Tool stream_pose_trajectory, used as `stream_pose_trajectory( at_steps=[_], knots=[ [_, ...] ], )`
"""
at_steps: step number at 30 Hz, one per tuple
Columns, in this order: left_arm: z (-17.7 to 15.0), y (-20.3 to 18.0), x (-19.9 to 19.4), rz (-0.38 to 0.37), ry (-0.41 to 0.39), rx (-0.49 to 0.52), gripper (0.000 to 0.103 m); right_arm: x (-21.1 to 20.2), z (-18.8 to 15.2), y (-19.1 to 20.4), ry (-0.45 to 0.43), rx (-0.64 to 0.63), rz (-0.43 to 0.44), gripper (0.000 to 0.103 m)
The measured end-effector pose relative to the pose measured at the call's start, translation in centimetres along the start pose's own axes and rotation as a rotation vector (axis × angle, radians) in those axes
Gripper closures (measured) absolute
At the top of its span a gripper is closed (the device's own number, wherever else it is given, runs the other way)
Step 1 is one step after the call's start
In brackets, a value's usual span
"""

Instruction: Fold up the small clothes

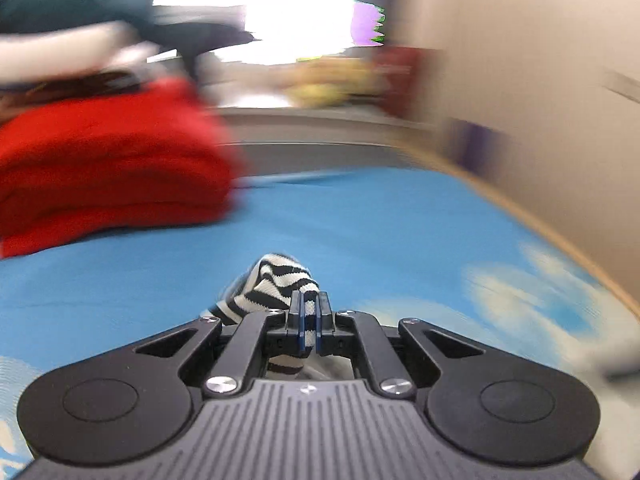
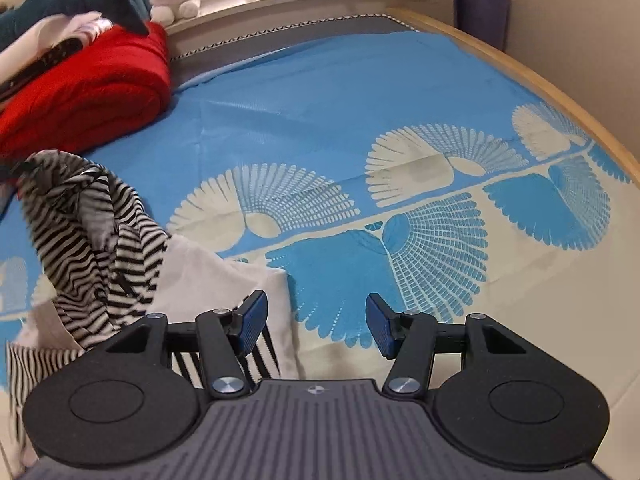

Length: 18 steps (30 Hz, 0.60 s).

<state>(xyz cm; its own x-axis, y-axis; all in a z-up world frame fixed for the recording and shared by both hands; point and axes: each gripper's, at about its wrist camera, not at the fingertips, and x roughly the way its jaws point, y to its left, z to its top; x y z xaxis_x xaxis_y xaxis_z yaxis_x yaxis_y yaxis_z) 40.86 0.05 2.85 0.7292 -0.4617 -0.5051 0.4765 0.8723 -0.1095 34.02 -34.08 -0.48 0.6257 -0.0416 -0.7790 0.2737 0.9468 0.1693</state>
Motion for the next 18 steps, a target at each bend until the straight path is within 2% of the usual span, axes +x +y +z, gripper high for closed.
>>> stream_pose_trajectory(
  at_steps=[3, 5, 6, 7, 9, 10, 12, 13, 14, 16, 18],
  knots=[
    [-5.1, -4.3, -7.8, -0.185, 0.052, 0.071, 0.098, -0.7, 0.1, -0.5, -0.017, 0.044, 0.002, 0.047],
    [-8.8, -5.2, -11.2, -0.250, 0.195, 0.078, 0.093, -1.3, 0.0, -0.8, -0.035, 0.074, 0.000, 0.047],
    [-10.1, -5.2, -12.3, -0.235, 0.257, 0.080, 0.092, -1.7, 0.0, -1.0, -0.040, 0.089, 0.005, 0.047],
    [-10.8, -5.0, -13.2, -0.184, 0.285, 0.062, 0.089, -2.0, -0.1, -1.2, -0.044, 0.105, 0.016, 0.047],
    [-10.7, -3.7, -14.8, -0.105, 0.241, -0.060, 0.068, -2.3, -0.3, -1.4, -0.045, 0.131, 0.038, 0.048],
    [-10.2, -2.6, -15.4, -0.090, 0.194, -0.146, 0.064, -2.4, -0.5, -1.4, -0.044, 0.145, 0.055, 0.048],
    [-9.4, -1.0, -15.5, -0.045, 0.129, -0.296, 0.063, -2.2, -1.0, -1.4, -0.033, 0.178, 0.101, 0.059],
    [-9.4, -0.5, -15.0, 0.005, 0.129, -0.333, 0.063, -1.9, -1.2, -1.3, -0.019, 0.194, 0.129, 0.074],
    [-9.2, -0.4, -14.2, 0.054, 0.137, -0.351, 0.063, -1.5, -1.5, -1.0, 0.000, 0.212, 0.166, 0.084],
    [-10.1, 0.0, -11.8, 0.163, 0.188, -0.397, 0.062, -0.5, -2.1, -0.3, 0.044, 0.249, 0.228, 0.085],
    [-11.2, 2.1, -9.1, 0.232, 0.296, -0.528, 0.061, 0.6, -2.7, 1.0, 0.092, 0.259, 0.266, 0.084]
  ],
)
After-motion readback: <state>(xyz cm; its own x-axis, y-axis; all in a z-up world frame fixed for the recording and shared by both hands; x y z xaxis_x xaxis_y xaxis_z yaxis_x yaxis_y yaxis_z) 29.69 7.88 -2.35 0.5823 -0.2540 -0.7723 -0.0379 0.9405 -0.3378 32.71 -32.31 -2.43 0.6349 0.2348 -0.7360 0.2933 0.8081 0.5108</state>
